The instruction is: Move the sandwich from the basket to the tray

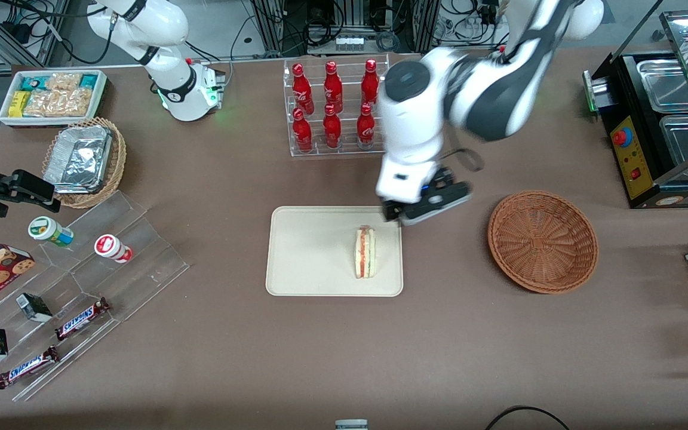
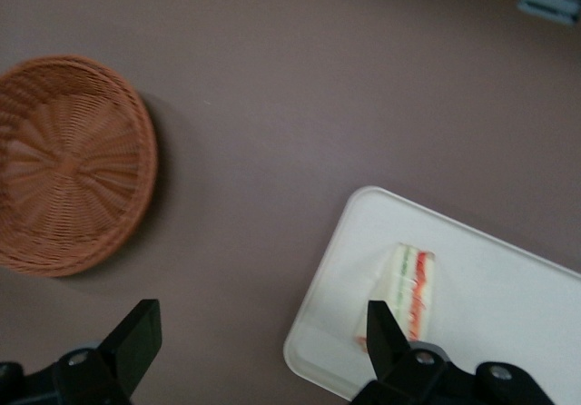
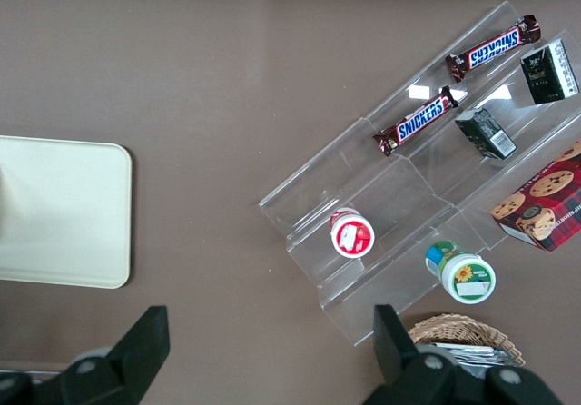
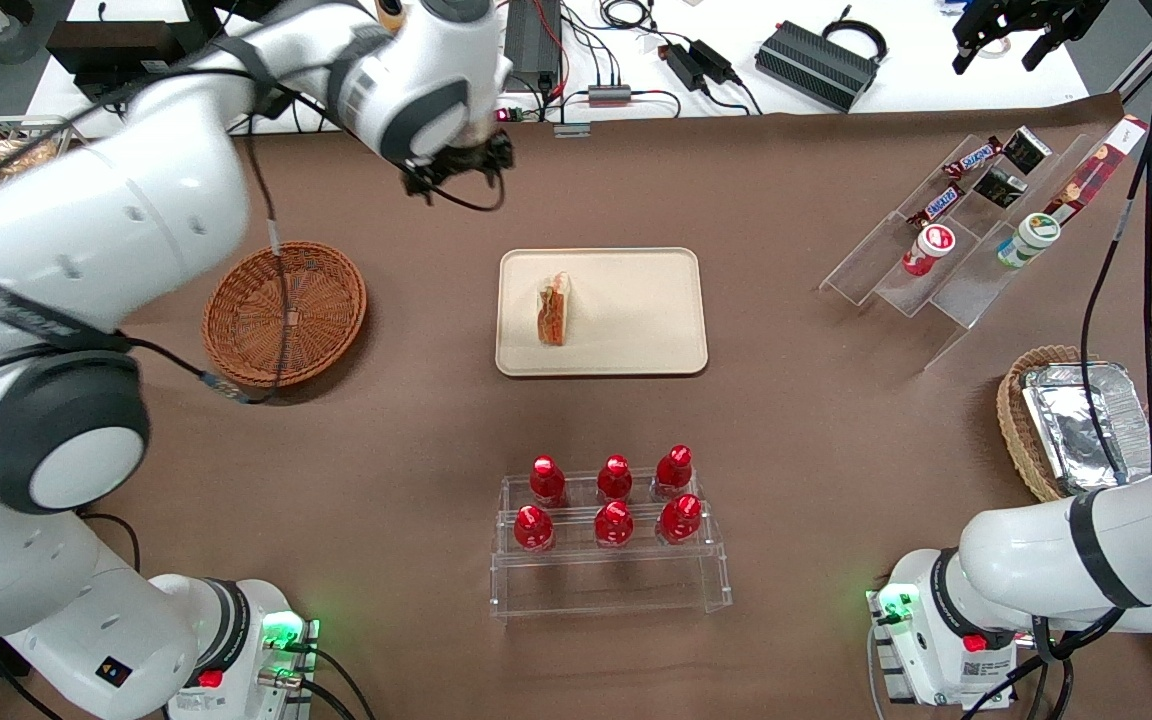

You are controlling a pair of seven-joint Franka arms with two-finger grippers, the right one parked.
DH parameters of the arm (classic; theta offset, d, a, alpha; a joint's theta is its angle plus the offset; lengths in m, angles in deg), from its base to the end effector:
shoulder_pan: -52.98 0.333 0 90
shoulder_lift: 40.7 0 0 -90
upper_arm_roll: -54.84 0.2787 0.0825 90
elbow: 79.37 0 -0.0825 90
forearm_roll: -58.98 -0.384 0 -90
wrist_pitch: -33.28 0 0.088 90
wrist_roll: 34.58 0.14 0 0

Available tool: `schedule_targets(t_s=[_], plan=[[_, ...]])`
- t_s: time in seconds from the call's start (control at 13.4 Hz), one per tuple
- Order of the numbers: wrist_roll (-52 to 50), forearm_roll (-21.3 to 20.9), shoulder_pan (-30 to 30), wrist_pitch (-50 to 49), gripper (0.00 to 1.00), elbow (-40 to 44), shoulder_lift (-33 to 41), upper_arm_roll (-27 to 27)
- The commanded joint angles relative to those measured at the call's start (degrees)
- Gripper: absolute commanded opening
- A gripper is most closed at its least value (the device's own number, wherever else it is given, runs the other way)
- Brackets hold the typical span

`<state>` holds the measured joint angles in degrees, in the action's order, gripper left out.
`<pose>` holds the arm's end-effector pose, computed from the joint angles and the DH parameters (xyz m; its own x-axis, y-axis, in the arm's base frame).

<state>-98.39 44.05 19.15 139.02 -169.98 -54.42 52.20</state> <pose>0.5256 -0.3505 0.4347 0.8980 0.3800 0.2219 0.4070 -0.9089 -0.0905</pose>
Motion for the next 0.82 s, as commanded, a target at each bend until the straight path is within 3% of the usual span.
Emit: schedule_targets(t_s=[0.0,0.45,0.75], plan=[[9.36,4.71,6.73,-3.95,1.0,-2.02,7.28,-0.35],[41.18,12.63,23.78,-16.7,1.0,-1.93,18.63,-0.27],[53.77,13.17,30.12,-20.58,1.0,-3.69,20.75,-0.26]])
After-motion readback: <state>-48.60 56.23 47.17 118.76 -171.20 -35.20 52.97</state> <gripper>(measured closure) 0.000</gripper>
